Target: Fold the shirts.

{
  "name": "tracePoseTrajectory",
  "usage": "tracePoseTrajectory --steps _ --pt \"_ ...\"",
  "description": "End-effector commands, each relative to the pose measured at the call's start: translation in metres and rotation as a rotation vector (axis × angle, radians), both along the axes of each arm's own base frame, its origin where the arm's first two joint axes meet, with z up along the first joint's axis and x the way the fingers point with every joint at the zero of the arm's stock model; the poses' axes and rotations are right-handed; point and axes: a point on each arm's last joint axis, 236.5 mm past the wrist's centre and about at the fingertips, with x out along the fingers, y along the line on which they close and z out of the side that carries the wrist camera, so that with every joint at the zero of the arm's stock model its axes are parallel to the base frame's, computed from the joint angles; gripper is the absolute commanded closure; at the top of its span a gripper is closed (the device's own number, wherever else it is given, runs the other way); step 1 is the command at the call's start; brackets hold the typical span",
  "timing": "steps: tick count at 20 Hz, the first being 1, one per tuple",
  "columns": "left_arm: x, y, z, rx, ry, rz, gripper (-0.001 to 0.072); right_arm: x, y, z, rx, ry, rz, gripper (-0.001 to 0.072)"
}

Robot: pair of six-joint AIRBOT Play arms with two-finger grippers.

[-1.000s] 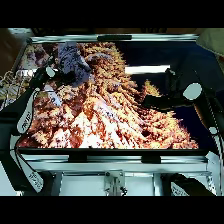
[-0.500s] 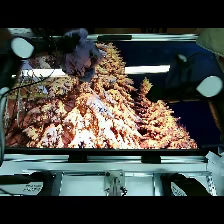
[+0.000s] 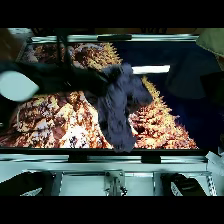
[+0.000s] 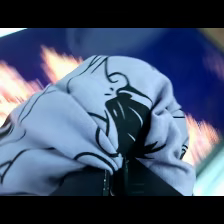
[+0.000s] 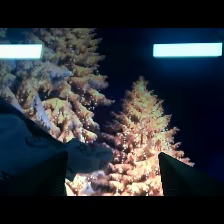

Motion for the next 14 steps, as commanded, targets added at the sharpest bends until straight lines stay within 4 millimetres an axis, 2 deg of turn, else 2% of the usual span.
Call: tracePoseTrajectory --steps 1,3,5,6,8,9,12,14 --pt "-0.047 -0.032 -0.093 0.041 0.221 0.002 0.0642 -0.035 -0.007 -0.022 0.007 0.126 -0.026 0.004" --pt "-0.054 -0.041 -0.125 0.037 0.303 0.047 0.0642 -0.025 -0.005 -0.048 0.027 0.181 -0.047 0.004" --pt "-0.054 -0.046 -0.134 0.03 0.329 0.062 0.0622 -0.006 0.001 -0.088 0.078 0.254 -0.073 0.004" --pt "-0.051 -0.047 -0.131 0.019 0.326 0.067 0.0515 -0.003 0.006 -0.114 0.087 0.317 -0.071 0.004" --pt "-0.041 -0.038 -0.113 0.0 0.313 0.086 0.0121 -0.003 0.015 -0.162 0.092 0.457 -0.05 0.004" --pt "-0.034 -0.028 -0.102 0.0 0.31 0.099 0.0067 -0.005 0.017 -0.176 0.08 0.504 -0.033 0.004" --pt "-0.02 0.027 -0.068 0.064 0.311 0.14 0.0068 -0.002 0.008 -0.196 -0.03 0.555 0.008 0.004" --pt "-0.018 0.064 -0.057 0.093 0.335 0.187 0.0068 0.005 -0.02 -0.206 -0.136 0.577 -0.062 0.004"
